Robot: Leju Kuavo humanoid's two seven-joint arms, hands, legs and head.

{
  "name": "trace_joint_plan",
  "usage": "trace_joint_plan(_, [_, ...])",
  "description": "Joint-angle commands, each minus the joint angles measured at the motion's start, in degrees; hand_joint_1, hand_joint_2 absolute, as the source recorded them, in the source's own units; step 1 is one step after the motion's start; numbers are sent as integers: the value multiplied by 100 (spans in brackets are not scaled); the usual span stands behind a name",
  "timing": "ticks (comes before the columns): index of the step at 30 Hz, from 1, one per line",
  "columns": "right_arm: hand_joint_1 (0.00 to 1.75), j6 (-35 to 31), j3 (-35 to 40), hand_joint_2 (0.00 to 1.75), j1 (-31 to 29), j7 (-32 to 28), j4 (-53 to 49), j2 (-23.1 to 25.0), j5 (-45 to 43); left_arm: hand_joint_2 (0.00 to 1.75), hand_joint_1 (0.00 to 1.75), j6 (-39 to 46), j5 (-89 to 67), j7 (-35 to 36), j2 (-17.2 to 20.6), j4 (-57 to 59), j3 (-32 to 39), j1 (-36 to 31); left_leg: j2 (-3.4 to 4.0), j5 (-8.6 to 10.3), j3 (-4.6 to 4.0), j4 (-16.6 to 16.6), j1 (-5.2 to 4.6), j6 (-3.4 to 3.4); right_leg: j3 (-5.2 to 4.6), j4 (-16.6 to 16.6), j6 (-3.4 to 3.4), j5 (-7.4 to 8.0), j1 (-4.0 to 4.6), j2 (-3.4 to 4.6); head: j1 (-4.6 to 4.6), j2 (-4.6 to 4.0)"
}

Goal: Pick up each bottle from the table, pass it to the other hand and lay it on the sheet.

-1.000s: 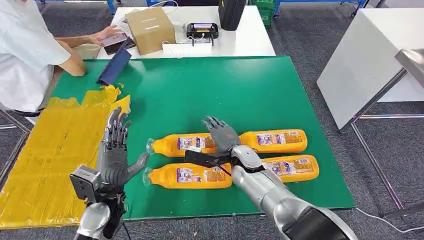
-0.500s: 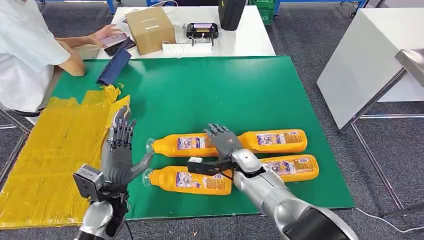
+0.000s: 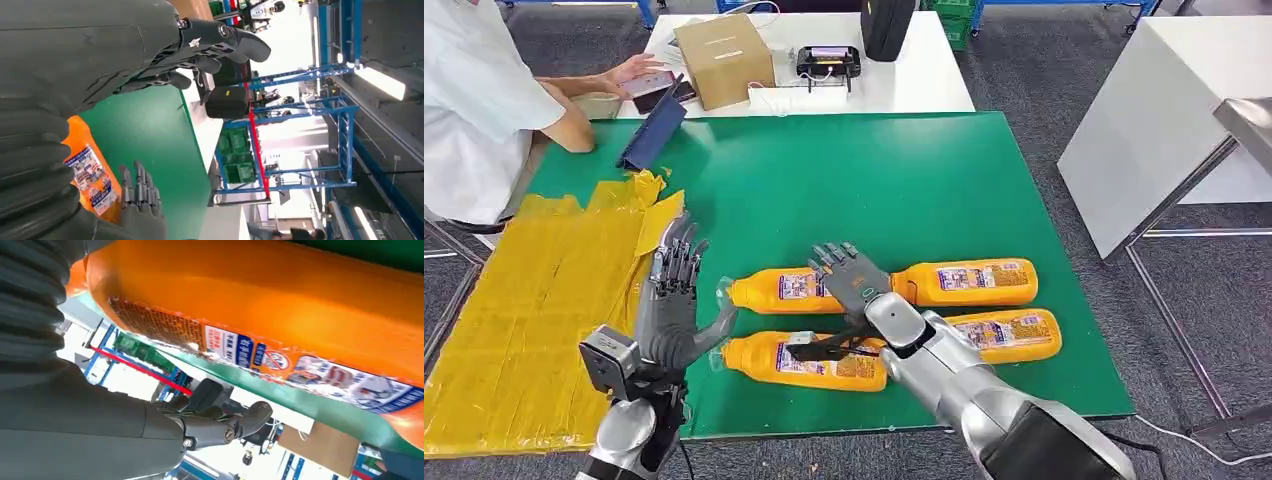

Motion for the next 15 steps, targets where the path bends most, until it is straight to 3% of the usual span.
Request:
trace_joint_plan(1, [0,536,-992,175,-91,-405,412,106,-1442,175,0,-14,11,16,64,470,-193,-305,-19,-2,9,-3,2,-5,12,-1,-7,-6,0,5,0,0])
trace_joint_plan(2, [0,899,-1198,175,-167,-288,477,123,-1689,175,0,-13,2,20,49,488,-195,-328,-28,-4,11,-1,5,-8,17,0,-10,-10,1,9,0,0])
trace_joint_plan(5, [0,912,-1202,175,-196,-288,474,109,-1690,175,0,-13,1,21,44,487,-196,-337,-21,-3,5,2,2,-5,8,4,-8,-8,-1,10,0,0])
trace_joint_plan(8, [0,1403,-1719,175,-184,-343,518,77,-2277,175,0,-12,4,10,23,547,-221,-381,-20,-4,6,3,2,-4,11,3,-7,-8,-1,10,2,0])
trace_joint_plan(12, [0,1610,-1770,175,-153,-439,573,-39,-2373,175,0,-28,39,-12,18,588,-291,-405,-37,-2,9,0,2,-6,18,1,-9,-11,-2,-1,0,0])
trace_joint_plan(13, [3,1614,-1762,175,-147,-438,580,-41,-2368,175,0,-40,50,-16,16,600,-305,-413,-30,0,7,-1,1,-5,15,-1,-6,-8,-2,-6,0,0])
trace_joint_plan(14, [30,1597,-1734,175,-140,-426,586,-38,-2339,175,0,-55,66,-19,15,610,-314,-424,-35,-1,11,-1,3,-6,20,-2,-8,-9,-1,-4,-2,0])
trace_joint_plan(15, [37,1525,-1591,175,-148,-362,597,-45,-2177,175,0,-86,100,-22,14,613,-320,-434,-29,-2,12,-2,5,-6,20,-4,-8,-7,1,0,0,0])
